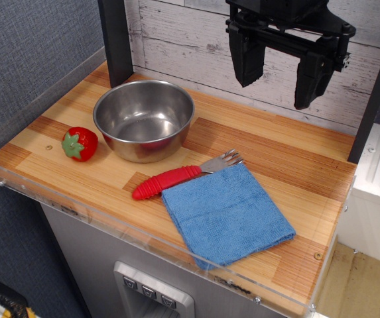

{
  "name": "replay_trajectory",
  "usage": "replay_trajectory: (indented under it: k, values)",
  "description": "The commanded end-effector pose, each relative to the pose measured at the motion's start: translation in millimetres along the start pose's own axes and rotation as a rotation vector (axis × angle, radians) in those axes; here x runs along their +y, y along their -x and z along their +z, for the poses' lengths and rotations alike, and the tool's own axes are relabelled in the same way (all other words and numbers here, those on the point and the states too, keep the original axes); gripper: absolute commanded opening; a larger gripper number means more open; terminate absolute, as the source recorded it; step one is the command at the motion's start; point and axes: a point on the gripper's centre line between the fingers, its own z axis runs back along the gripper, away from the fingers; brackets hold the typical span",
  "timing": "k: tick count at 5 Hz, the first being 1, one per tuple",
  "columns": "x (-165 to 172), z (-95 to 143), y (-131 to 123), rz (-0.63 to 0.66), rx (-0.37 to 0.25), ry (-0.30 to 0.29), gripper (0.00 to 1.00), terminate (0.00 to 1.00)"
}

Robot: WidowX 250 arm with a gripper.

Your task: Move the blue towel to the upper right corner of the counter.

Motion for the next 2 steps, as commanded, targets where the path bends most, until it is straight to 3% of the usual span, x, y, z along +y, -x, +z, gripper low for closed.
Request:
replay_trajectory:
  k: [1, 2]
  values:
    - [0.0, 0.0, 0.0, 0.000, 0.000, 0.000, 1.00, 0.00]
    - [-8.0, 8.8, 26.8, 0.060, -0.009, 0.023, 1.00, 0.00]
